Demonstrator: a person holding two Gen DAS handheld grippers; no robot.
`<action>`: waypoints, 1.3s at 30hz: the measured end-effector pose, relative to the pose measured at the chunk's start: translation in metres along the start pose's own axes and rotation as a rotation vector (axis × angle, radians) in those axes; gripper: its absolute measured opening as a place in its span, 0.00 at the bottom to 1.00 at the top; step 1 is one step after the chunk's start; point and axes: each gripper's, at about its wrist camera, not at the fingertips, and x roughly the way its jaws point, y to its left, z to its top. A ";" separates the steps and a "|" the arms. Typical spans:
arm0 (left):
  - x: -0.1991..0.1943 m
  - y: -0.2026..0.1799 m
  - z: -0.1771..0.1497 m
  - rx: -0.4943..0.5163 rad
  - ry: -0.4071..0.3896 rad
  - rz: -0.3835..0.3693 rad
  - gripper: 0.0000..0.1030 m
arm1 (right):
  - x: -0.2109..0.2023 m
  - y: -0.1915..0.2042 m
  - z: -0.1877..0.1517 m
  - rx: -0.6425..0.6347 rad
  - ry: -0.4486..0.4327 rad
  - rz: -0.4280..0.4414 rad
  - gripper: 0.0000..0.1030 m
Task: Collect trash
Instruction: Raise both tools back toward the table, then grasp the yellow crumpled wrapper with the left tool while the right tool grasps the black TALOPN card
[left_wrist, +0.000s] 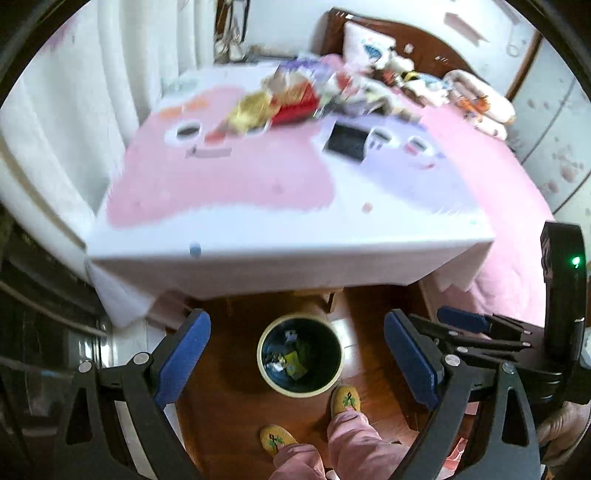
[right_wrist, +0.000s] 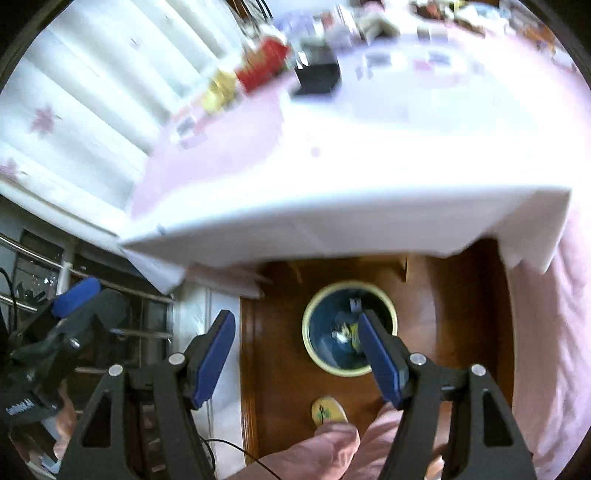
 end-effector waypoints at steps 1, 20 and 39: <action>-0.010 -0.002 0.005 0.013 -0.019 -0.006 0.91 | -0.009 0.004 0.004 -0.003 -0.020 0.000 0.67; -0.045 -0.001 0.063 0.088 -0.213 0.014 0.91 | -0.069 0.050 0.087 -0.190 -0.271 -0.093 0.67; 0.104 0.018 0.153 -0.179 -0.019 0.254 0.91 | 0.085 0.015 0.225 -0.763 -0.032 -0.069 0.75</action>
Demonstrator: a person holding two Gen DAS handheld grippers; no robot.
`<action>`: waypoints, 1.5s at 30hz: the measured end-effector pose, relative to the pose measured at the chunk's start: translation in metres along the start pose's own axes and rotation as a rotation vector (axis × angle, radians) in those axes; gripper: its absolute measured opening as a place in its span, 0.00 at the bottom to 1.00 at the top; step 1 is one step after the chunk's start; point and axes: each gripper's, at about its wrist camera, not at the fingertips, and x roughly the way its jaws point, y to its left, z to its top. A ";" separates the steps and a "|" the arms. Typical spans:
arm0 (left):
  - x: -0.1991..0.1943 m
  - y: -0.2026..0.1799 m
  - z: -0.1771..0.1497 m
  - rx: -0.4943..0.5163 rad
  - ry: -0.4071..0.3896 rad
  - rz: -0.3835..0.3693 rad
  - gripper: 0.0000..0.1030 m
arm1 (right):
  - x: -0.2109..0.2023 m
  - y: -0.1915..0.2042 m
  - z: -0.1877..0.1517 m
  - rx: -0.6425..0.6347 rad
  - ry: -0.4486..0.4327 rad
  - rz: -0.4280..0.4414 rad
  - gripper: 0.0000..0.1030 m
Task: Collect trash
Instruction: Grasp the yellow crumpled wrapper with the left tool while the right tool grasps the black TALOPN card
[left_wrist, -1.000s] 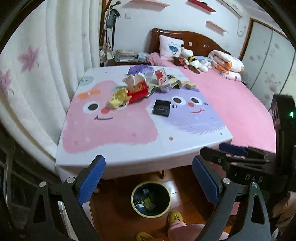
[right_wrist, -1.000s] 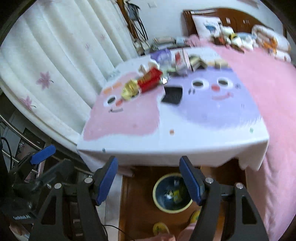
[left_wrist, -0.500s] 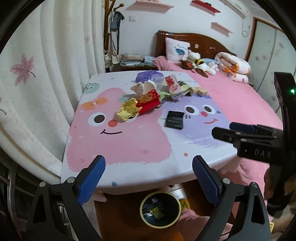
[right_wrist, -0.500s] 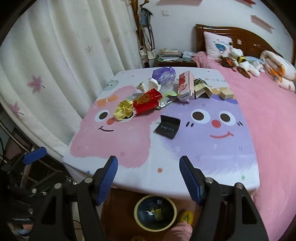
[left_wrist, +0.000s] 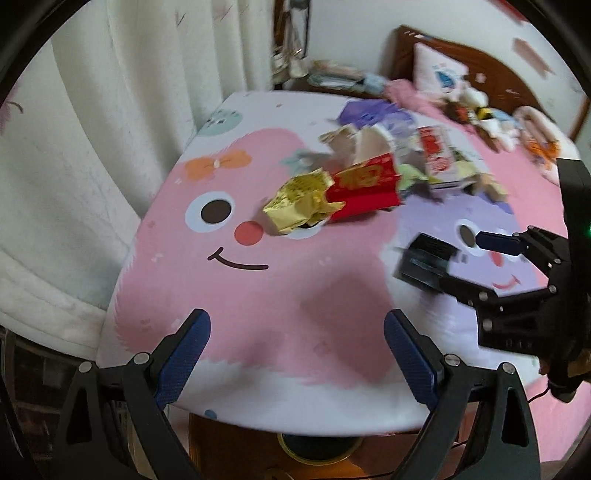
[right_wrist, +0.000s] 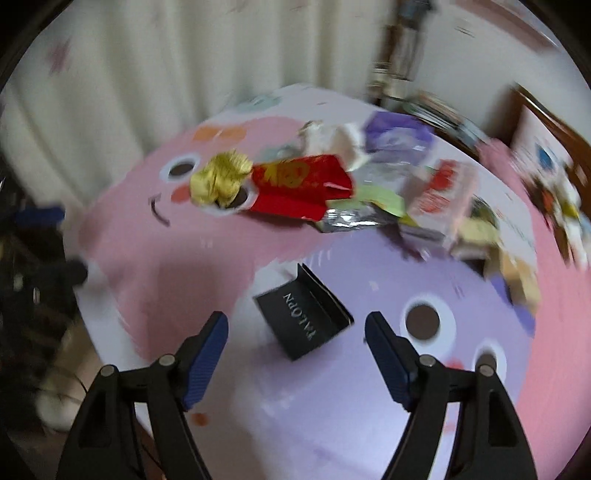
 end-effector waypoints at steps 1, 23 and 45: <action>0.005 -0.001 0.000 -0.011 0.008 0.012 0.91 | 0.007 0.001 0.002 -0.051 0.011 0.012 0.75; 0.050 0.002 0.038 0.035 0.025 0.129 0.91 | 0.056 -0.009 0.004 -0.342 0.133 0.097 0.43; 0.141 -0.011 0.106 0.305 0.157 -0.009 0.91 | 0.055 -0.069 0.018 0.019 0.160 0.259 0.41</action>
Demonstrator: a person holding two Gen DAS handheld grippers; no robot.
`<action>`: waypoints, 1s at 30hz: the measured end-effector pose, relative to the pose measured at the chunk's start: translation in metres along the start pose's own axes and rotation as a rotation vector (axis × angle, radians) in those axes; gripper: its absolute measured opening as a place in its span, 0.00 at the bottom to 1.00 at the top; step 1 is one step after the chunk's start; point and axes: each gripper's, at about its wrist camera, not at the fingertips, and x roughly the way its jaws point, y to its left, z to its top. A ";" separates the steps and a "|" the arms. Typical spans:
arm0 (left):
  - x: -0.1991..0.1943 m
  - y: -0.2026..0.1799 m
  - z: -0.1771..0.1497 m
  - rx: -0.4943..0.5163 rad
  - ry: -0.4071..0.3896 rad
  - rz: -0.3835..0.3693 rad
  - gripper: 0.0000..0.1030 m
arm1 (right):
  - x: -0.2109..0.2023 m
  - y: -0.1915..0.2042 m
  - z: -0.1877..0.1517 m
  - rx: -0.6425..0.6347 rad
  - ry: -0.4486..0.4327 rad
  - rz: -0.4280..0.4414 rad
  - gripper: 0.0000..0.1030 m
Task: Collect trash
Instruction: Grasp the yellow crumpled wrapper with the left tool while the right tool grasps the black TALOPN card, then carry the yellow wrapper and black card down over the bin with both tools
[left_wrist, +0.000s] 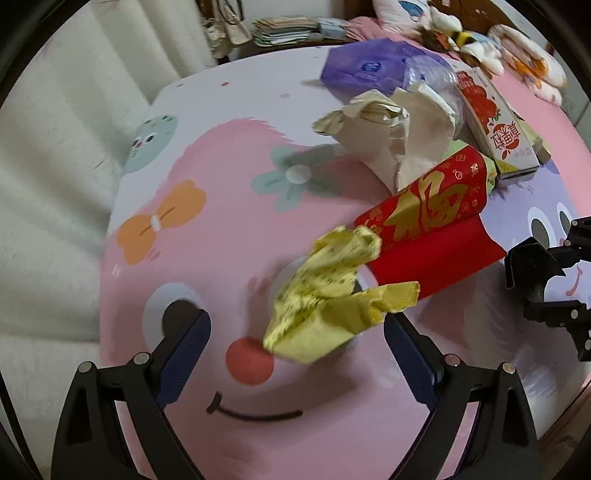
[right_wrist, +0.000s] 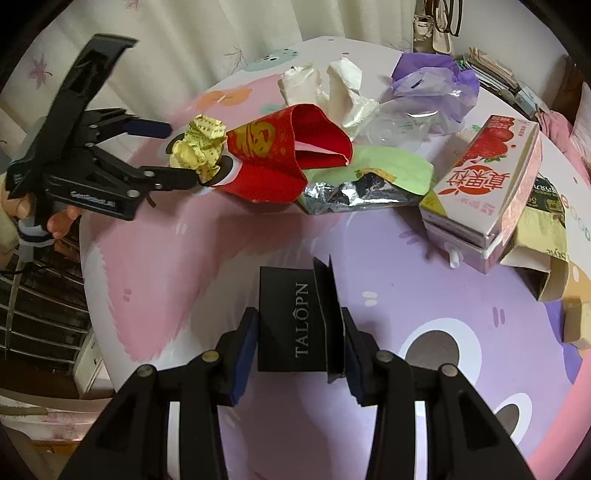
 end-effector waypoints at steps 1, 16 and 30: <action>0.002 0.000 0.002 0.000 0.002 -0.003 0.91 | 0.000 0.000 0.000 0.001 0.001 0.002 0.41; -0.028 0.029 -0.031 -0.304 -0.044 -0.107 0.31 | -0.008 0.020 0.000 0.066 -0.033 0.027 0.40; -0.150 -0.027 -0.166 -0.258 -0.135 -0.095 0.31 | -0.060 0.098 -0.044 0.224 -0.145 0.026 0.40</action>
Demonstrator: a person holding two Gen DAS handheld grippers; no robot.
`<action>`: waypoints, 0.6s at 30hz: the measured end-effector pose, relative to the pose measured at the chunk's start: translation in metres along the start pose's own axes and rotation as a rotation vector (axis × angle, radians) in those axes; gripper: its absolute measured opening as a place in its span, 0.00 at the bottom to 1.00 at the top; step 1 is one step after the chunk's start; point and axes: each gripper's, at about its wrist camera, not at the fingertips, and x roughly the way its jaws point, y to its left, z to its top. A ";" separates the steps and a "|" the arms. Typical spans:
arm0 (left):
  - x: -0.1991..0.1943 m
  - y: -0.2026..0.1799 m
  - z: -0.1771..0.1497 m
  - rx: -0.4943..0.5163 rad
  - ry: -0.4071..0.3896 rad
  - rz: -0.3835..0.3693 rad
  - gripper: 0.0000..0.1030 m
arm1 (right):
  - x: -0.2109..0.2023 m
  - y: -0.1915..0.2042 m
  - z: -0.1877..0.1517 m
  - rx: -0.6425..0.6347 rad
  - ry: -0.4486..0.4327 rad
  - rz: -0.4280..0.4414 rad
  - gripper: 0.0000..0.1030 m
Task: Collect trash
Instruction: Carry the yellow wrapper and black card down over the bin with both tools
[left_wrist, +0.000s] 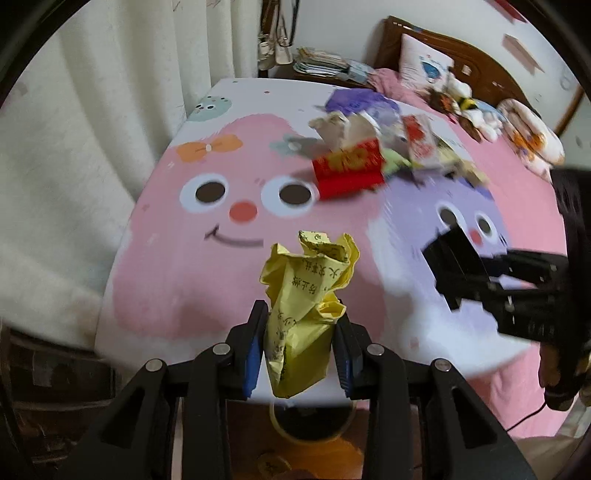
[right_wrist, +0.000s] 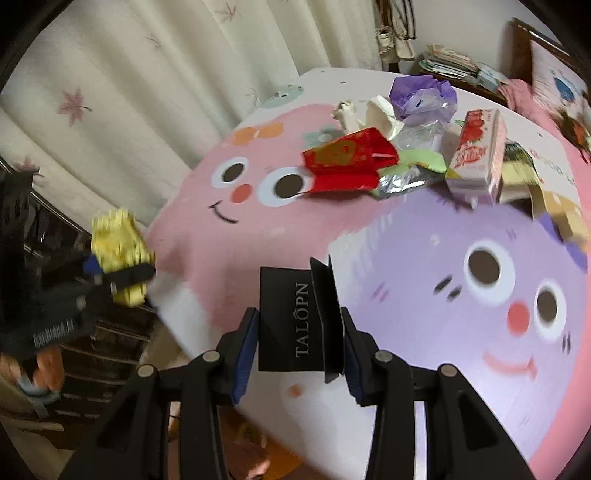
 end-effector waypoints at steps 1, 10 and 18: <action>-0.007 0.001 -0.011 0.011 0.002 -0.004 0.31 | -0.004 0.011 -0.011 0.021 -0.009 0.001 0.40; -0.045 0.029 -0.107 0.105 0.043 -0.050 0.31 | -0.005 0.091 -0.098 0.127 -0.006 -0.031 0.40; -0.037 0.040 -0.163 0.143 0.107 -0.118 0.31 | 0.023 0.126 -0.170 0.240 0.055 -0.057 0.40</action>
